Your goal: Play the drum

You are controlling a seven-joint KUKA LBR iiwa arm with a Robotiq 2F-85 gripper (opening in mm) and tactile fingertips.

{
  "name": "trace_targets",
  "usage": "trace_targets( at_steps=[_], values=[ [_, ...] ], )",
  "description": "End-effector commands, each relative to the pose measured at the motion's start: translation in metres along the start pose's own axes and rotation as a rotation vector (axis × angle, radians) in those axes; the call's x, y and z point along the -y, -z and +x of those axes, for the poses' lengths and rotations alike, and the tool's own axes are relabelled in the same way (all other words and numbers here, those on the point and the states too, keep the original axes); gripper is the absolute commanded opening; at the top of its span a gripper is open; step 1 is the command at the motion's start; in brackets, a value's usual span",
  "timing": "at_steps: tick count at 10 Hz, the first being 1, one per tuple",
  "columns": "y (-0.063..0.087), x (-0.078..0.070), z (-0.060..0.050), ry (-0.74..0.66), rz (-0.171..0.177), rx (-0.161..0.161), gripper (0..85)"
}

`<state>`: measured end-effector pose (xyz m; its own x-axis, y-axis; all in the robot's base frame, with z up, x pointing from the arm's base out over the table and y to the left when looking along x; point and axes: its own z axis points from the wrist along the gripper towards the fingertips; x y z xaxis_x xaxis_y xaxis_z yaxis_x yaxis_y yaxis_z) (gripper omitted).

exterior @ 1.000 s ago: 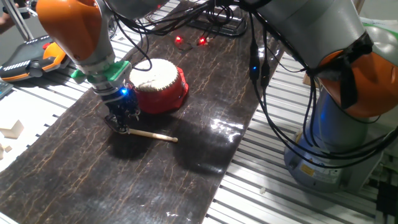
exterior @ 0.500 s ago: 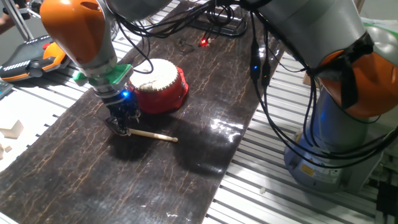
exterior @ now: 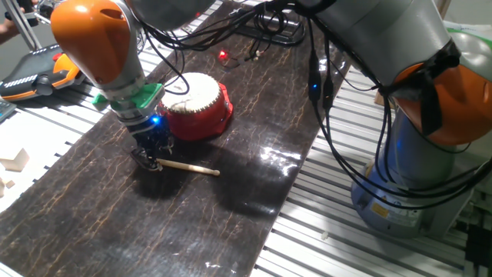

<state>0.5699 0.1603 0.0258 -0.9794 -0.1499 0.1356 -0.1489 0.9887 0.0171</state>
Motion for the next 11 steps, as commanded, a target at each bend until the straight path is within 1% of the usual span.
trace_targets(
  at_steps=[1,5,7,11],
  values=[
    [0.0001,-0.0002,0.0001,0.000,0.000,-0.001,52.3],
    [0.0003,-0.0003,0.0001,0.006,-0.001,0.001,47.7],
    [-0.0002,-0.0003,0.0000,0.009,-0.001,0.006,42.3],
    [-0.0005,-0.0003,-0.0001,0.020,-0.002,0.004,34.0]
  ],
)
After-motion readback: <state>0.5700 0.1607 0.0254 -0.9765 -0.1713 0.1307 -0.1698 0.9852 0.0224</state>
